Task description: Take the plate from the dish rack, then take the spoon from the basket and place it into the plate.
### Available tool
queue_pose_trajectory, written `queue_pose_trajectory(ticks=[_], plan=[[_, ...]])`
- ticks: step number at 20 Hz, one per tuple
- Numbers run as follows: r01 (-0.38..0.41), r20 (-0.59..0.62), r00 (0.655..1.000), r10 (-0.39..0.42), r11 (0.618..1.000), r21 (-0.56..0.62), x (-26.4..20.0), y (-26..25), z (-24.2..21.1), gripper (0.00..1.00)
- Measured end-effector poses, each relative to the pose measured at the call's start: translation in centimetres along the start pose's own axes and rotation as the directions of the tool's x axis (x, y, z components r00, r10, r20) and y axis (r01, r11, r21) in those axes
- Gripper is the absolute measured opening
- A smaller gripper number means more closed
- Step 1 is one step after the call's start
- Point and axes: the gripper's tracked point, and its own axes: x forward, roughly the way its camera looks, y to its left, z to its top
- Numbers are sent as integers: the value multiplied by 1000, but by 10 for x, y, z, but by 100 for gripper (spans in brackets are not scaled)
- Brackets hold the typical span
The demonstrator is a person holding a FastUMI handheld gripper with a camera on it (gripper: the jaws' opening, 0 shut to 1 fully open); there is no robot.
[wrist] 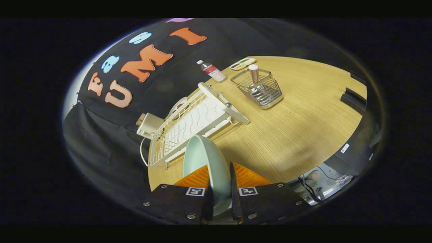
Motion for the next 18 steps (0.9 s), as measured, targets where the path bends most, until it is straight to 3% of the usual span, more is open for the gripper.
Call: queue_pose_trajectory(ticks=[6, 13, 15, 16, 18], plan=[[-25, -24, 999, 26, 998, 61, 23, 1, -8, 22], [37, -12, 999, -36, 997, 66, 35, -10, 2, 24], [91, -8, 996, -91, 995, 51, 35, -21, 8, 30], [105, -6, 994, -105, 994, 41, 33, -22, 10, 41], [106, -1, 994, -106, 994, 26, 27, -21, 16, 47]])
